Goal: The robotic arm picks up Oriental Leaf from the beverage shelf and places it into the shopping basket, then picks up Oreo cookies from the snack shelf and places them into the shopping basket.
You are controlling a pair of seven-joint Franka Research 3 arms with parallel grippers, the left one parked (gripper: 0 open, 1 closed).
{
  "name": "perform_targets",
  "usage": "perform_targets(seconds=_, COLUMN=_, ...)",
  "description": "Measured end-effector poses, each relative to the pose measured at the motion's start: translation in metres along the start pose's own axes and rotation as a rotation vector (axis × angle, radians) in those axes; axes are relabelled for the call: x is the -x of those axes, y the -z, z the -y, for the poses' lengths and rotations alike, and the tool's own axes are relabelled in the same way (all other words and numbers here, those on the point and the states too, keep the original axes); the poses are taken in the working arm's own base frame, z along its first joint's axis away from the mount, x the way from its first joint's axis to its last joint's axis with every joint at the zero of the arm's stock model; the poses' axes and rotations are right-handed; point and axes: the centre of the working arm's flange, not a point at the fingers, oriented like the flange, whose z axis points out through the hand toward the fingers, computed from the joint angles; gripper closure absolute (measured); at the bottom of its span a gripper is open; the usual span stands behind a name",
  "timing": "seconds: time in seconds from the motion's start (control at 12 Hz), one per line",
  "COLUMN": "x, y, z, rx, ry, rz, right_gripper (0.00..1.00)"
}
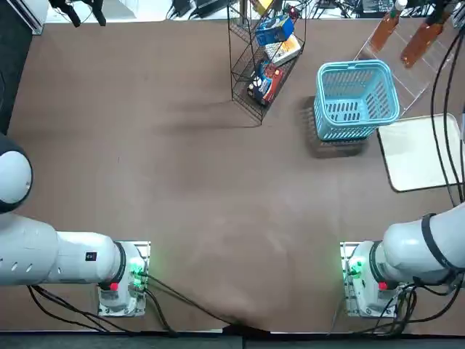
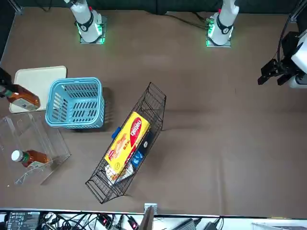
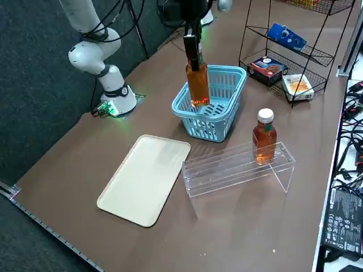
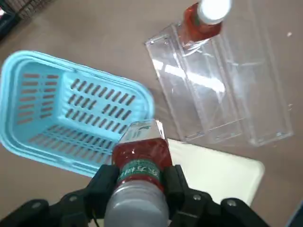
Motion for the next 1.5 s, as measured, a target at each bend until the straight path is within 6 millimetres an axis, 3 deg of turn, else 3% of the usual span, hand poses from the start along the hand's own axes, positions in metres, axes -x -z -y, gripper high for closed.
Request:
perform_targets(seconds=0.42, x=-0.001, y=-0.01, z=0.077, rx=-0.007, ry=-0.147, rz=0.032, right_gripper=0.45)
perform_targets(seconds=0.5, x=0.005, y=-0.023, z=0.096, rx=-0.002, ry=-0.192, rz=0.021, right_gripper=0.45)
perform_targets(seconds=0.58, x=0.008, y=-0.033, z=0.102, rx=0.002, ry=-0.206, rz=0.009, right_gripper=0.45)
perform_targets(seconds=0.83, x=0.02, y=-0.075, z=0.115, rx=0.009, ry=-0.224, rz=-0.02, right_gripper=0.45)
perform_targets(seconds=1.17, x=0.027, y=-0.128, z=0.116, rx=0.015, ry=-0.235, rz=-0.044, right_gripper=0.45)
perform_targets(seconds=1.5, x=0.028, y=-0.157, z=0.116, rx=0.017, ry=-0.247, rz=-0.051, right_gripper=0.45)
